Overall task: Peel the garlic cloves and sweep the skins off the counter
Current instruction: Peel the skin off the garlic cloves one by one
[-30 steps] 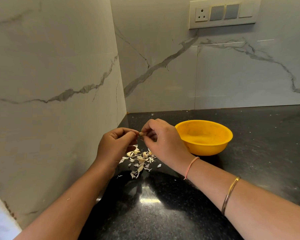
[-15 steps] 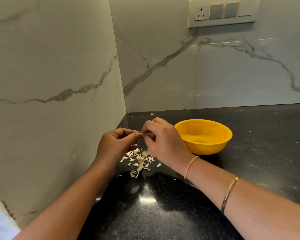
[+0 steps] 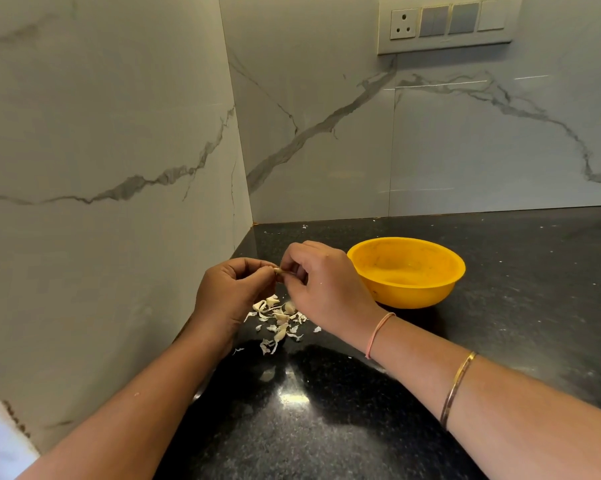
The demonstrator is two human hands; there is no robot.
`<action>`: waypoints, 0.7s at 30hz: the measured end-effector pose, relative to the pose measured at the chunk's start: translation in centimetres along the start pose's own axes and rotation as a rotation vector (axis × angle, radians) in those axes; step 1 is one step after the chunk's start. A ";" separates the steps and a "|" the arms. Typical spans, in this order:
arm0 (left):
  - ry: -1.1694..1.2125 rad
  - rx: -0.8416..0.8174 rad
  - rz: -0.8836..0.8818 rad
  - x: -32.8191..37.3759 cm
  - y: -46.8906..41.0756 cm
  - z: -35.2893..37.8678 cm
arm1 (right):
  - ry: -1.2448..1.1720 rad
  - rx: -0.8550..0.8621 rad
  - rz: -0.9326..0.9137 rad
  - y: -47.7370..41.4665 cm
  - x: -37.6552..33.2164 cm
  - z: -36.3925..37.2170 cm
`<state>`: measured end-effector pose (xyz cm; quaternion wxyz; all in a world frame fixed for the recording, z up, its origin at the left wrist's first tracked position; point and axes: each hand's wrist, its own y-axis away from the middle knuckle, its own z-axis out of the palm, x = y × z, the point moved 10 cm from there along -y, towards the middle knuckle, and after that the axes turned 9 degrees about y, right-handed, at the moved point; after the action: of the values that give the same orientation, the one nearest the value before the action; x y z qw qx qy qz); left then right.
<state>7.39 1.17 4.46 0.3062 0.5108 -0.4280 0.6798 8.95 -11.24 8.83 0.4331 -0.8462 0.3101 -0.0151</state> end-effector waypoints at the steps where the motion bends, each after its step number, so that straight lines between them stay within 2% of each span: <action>1: 0.017 0.002 -0.004 0.0 0.0 0.1 | -0.014 0.003 0.017 0.0 0.1 0.0; 12: 0.019 0.014 -0.033 -0.4 -0.4 -0.1 | -0.442 -0.013 0.275 0.0 2.7 1.1; 17: -0.149 0.052 -0.085 -1.9 -0.9 -1.0 | -0.619 0.015 0.374 0.1 3.7 0.9; 21: -0.139 0.083 -0.050 -1.2 -0.7 -1.5 | -0.687 -0.004 0.396 0.2 4.0 1.2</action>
<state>7.68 2.83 3.36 0.2712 0.5793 -0.4068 0.6522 12.43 -12.58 6.96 0.5044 -0.7266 0.3045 0.3534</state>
